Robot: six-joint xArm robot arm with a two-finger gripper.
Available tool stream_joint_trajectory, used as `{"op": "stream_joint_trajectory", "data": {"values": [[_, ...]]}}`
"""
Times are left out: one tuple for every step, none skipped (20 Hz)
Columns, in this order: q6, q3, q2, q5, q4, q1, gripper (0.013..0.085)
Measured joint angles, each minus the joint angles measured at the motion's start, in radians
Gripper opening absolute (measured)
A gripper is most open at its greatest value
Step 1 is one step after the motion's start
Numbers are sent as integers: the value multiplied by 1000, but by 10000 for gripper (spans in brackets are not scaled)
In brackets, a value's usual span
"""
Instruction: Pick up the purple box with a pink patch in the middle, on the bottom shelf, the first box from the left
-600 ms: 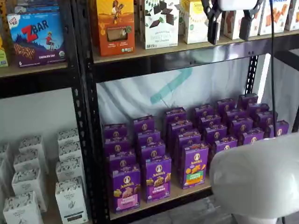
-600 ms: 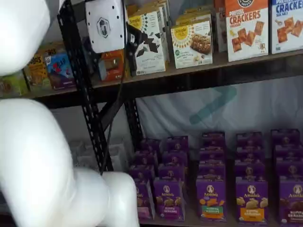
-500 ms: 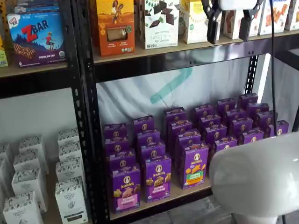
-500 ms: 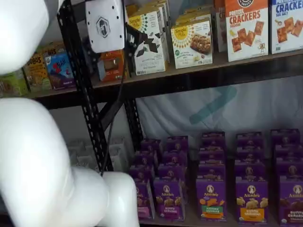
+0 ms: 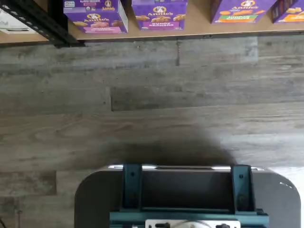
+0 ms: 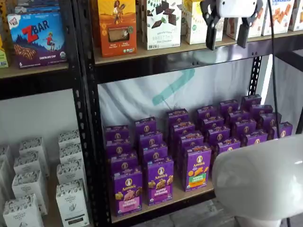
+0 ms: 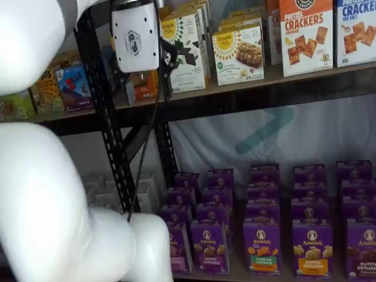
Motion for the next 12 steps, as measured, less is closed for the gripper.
{"op": "stream_joint_trajectory", "data": {"values": [[4,17,-3,-17,-3,6,850],[14,38,-10,-40,-15,21,850],[21,68,-18,-72,-19,31,850],[26,95,-26,-102,-17,37,850],[31,124,-34,-133,-13,42,850],[40,149,-38,-157,-14,51,850],[49,172,-41,-178,-17,63,850],[61,197,-43,-200,-23,76,850],[68,216,-45,-218,-25,84,850],[75,233,-47,-234,-29,92,850],[84,246,-48,-247,-37,103,850],[95,260,-47,-258,-48,115,850]]}}
